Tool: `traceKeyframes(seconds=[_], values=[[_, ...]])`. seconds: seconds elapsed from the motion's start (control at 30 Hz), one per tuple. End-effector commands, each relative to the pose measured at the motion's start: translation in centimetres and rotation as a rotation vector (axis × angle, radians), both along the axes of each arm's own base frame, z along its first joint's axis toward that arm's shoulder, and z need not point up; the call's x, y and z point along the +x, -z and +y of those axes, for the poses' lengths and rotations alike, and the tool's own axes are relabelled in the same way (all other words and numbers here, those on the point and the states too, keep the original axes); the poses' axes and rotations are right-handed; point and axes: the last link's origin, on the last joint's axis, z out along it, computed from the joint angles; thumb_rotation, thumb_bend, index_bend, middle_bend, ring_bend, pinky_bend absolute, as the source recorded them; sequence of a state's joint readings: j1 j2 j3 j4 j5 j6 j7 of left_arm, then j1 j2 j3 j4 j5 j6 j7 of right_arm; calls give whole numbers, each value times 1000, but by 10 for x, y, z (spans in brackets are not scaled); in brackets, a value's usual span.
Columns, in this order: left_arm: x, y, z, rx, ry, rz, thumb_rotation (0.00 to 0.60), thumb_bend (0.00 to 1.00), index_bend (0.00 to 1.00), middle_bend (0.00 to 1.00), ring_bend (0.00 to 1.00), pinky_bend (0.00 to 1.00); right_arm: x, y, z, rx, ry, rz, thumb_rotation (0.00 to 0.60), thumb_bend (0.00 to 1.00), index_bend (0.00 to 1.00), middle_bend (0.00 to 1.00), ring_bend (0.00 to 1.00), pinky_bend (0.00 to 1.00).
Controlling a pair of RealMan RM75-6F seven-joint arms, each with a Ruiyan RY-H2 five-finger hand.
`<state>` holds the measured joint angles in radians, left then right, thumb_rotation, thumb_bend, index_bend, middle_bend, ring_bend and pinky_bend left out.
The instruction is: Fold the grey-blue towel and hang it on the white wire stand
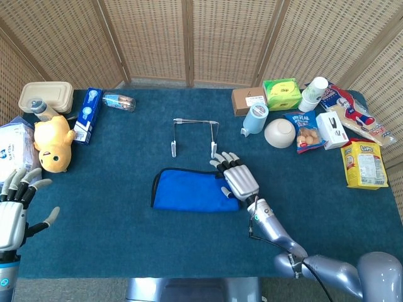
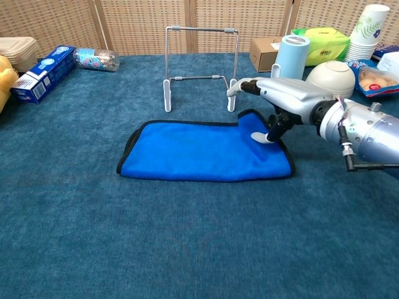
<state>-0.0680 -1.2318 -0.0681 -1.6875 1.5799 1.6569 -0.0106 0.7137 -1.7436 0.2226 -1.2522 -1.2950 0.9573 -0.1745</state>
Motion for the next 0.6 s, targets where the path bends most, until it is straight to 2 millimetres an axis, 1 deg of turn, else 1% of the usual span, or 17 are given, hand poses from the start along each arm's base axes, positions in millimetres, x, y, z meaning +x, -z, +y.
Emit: traceKeyframes(seconds=[0.03, 0.17, 0.43, 0.6], values=[[0, 0, -1, 1, -1, -1, 600, 372, 276, 161, 0, 0, -3, 1, -6, -1, 14, 11, 600, 325, 111, 64, 0, 39], [1, -2, -2, 6, 2, 1, 600, 371, 276, 161, 0, 0, -7, -2, -11, -5, 27, 19, 600, 324, 99, 62, 0, 31], [1, -1, -3, -2, 7, 2, 600, 371, 277, 162, 0, 0, -11, -9, -10, -15, 31, 19, 600, 325, 91, 55, 0, 27], [0, -2, -3, 0, 7, 16, 600, 372, 282, 164, 0, 0, -21, -14, -10, -22, 60, 37, 600, 326, 91, 53, 0, 24]])
